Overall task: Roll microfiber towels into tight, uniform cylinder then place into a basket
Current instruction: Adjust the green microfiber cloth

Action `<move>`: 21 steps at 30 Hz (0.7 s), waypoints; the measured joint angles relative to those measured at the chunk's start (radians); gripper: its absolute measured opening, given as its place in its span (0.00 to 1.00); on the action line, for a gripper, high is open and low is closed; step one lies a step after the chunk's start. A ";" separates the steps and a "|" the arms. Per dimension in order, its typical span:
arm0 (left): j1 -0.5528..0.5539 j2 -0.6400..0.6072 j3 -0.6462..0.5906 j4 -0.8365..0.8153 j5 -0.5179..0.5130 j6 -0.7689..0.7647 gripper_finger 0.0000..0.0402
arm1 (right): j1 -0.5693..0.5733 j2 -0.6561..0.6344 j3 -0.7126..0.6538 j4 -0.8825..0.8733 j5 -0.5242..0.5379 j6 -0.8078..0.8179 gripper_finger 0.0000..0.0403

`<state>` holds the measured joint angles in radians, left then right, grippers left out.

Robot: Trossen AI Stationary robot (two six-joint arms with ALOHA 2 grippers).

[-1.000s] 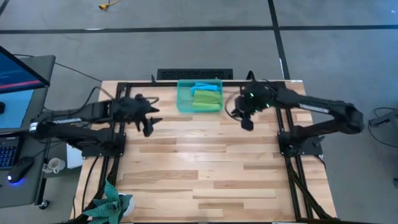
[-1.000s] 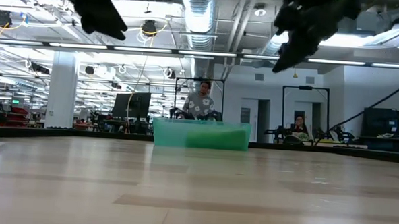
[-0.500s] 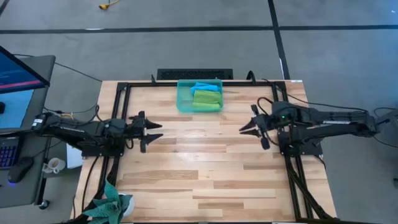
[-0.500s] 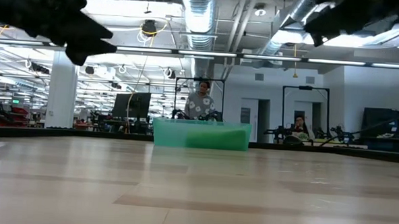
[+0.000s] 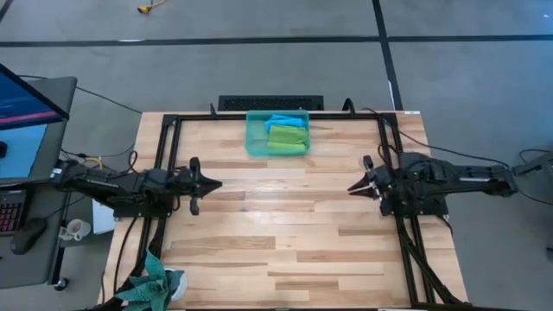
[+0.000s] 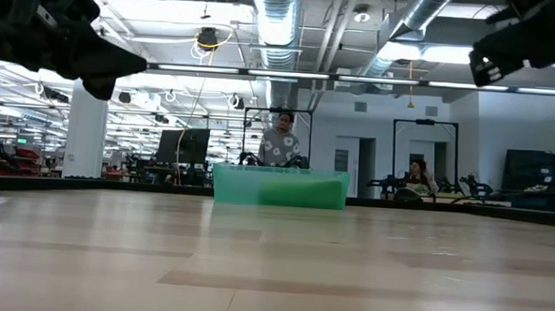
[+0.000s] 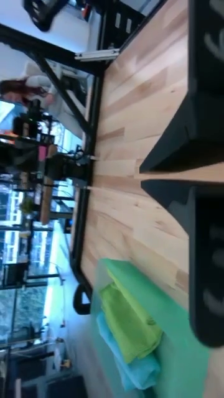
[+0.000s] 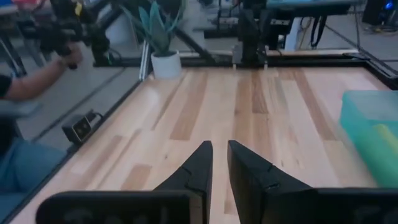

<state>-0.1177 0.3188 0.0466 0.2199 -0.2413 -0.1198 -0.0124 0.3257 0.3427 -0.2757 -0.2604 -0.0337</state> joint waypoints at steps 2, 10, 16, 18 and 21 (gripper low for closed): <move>0.000 -0.025 -0.003 0.000 0.010 0.004 0.01 | -0.001 -0.073 -0.043 0.002 0.000 0.029 0.18; 0.000 -0.201 -0.003 0.002 0.076 0.122 0.00 | -0.001 -0.313 -0.175 0.039 0.002 0.070 0.18; 0.000 -0.317 0.003 -0.076 0.063 0.154 0.00 | 0.005 -0.307 -0.186 0.048 0.002 0.091 0.18; 0.000 -0.311 0.016 -0.118 0.042 0.154 0.00 | 0.006 -0.304 -0.187 0.039 0.002 0.090 0.18; 0.000 -0.316 0.038 -0.169 -0.008 0.155 0.00 | 0.006 -0.305 -0.187 0.044 0.003 0.089 0.18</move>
<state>-0.1177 0.0029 0.0842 0.0511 -0.2488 0.0348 -0.0068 0.0212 0.1558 -0.2319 -0.2576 0.0555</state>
